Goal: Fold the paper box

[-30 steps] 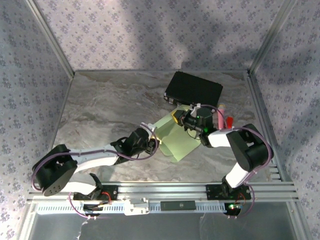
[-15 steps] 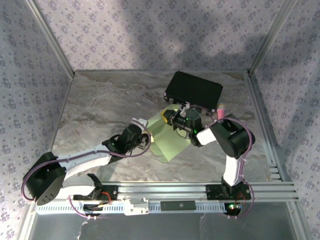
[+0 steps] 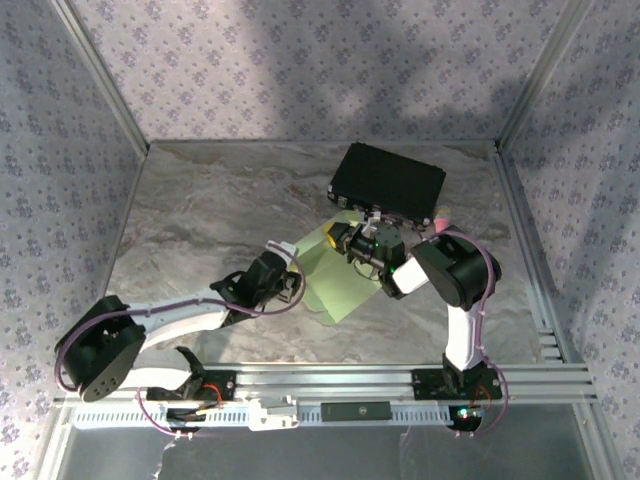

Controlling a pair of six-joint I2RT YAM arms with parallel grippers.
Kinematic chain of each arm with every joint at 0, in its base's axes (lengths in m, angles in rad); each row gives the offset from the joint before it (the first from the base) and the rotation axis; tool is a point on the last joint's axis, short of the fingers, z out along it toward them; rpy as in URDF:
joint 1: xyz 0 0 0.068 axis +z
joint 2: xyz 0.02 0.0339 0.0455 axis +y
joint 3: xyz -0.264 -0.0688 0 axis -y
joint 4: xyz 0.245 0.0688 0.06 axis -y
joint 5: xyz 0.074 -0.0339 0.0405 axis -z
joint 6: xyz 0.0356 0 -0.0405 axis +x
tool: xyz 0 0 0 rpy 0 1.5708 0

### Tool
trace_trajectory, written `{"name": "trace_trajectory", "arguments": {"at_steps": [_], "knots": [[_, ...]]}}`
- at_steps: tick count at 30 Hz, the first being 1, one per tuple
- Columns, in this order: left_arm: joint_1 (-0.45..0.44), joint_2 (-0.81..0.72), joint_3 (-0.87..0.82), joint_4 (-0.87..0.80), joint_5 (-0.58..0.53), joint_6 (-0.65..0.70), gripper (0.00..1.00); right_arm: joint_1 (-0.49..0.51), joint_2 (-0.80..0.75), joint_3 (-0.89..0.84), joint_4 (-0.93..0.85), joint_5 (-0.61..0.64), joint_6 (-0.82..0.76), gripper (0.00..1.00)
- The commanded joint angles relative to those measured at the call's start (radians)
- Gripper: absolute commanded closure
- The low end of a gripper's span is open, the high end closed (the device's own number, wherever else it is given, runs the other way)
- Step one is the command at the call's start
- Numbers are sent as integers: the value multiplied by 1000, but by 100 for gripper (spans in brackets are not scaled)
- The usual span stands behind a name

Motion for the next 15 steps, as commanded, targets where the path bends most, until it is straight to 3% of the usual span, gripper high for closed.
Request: {"name": "trace_trajectory", "arguments": {"at_steps": [1,15], "knots": [[-15,20,-9,62,2,-12,56,-7,19,-6,40,-24,-22,100],[-33,89,-2,143,-56,-19,63,-2,18,-8,39,-22,-11,100]]}}
